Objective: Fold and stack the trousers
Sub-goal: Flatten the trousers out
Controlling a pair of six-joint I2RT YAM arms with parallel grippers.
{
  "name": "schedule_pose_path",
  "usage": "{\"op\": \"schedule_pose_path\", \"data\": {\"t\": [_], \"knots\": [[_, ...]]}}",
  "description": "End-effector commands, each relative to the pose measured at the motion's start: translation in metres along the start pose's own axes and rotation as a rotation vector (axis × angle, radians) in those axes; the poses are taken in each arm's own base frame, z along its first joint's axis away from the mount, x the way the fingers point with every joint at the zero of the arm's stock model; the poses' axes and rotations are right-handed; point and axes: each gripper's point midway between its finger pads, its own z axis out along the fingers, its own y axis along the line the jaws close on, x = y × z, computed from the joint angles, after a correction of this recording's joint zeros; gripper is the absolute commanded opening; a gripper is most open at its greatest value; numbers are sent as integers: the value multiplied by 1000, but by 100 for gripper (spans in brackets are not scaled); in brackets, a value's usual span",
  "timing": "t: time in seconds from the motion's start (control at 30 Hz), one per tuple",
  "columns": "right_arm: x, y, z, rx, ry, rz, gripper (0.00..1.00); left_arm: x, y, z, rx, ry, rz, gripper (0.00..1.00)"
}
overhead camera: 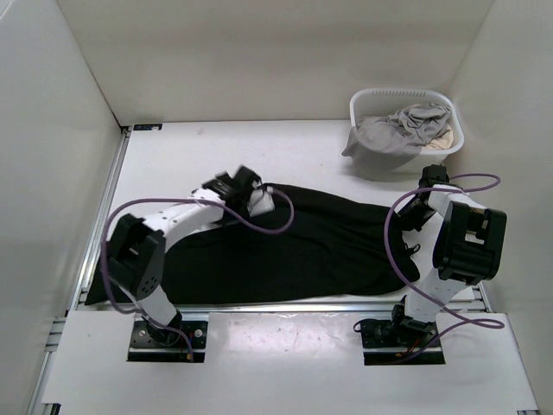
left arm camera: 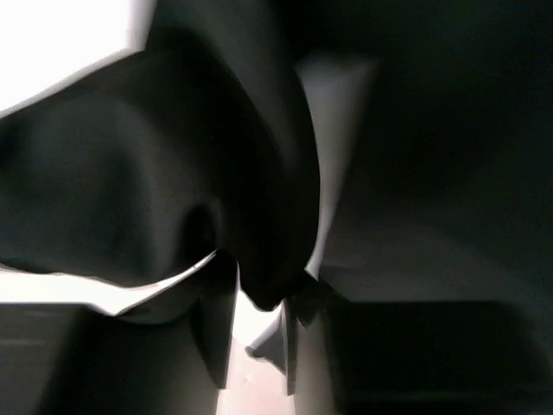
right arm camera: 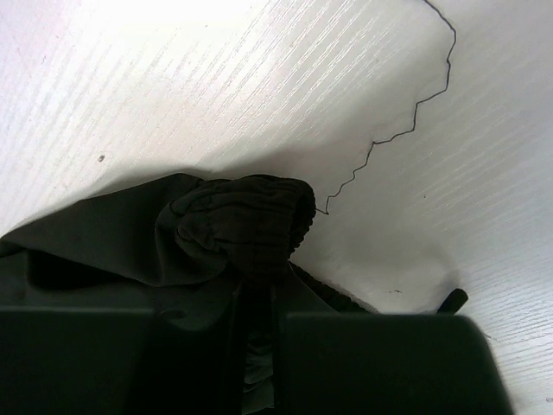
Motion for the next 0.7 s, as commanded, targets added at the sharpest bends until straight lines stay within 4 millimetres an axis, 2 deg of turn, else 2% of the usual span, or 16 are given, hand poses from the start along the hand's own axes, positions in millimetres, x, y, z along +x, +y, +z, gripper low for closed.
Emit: {"op": "schedule_pose_path", "data": {"t": [0.0, 0.03, 0.07, 0.1, 0.17, 0.2, 0.27, 0.3, 0.37, 0.4, 0.47, 0.5, 0.53, 0.6, 0.63, 0.67], "knots": [[10, -7, 10, 16, 29, 2, 0, 34, -60, 9, 156, 142, 119, 40], [10, -7, 10, 16, 29, 2, 0, 33, -75, 10, 238, 151, 110, 52], [10, -7, 10, 16, 29, 2, 0, 23, -99, 5, 381, 105, 60, 66], [10, -7, 10, 16, 29, 2, 0, 17, -100, -8, 457, 102, 35, 78], [10, -7, 10, 16, 29, 2, 0, 2, -98, -17, 534, 52, -18, 81], [11, -5, 10, 8, 33, 2, 0, -18, -78, -27, 551, -41, -79, 81], [11, -5, 10, 8, 34, 2, 0, -32, -49, -39, 575, -146, -148, 82], [11, -5, 10, 8, 34, 2, 0, -50, -15, -55, 519, -252, -176, 82], [13, -7, 9, 13, 41, -7, 0, -59, 20, -71, 485, -369, -238, 82], [13, -7, 9, 13, 41, -7, 0, -50, 50, -70, 425, -394, -297, 82], [12, -8, 10, 21, 36, -7, 0, -37, 80, -53, 333, -392, -347, 84], [12, -8, 10, 21, 36, -7, 0, -20, 88, -37, 309, -342, -380, 85], [12, -8, 10, 21, 36, -7, 0, -9, 80, -7, 338, -261, -407, 85], [15, -11, 11, 30, 52, -16, 0, 14, 82, 26, 346, -145, -466, 85], [15, -11, 11, 30, 52, -16, 0, 18, 79, 51, 385, -99, -490, 86], [15, -11, 11, 30, 52, -16, 0, 20, 75, 61, 420, -84, -502, 86]]}}
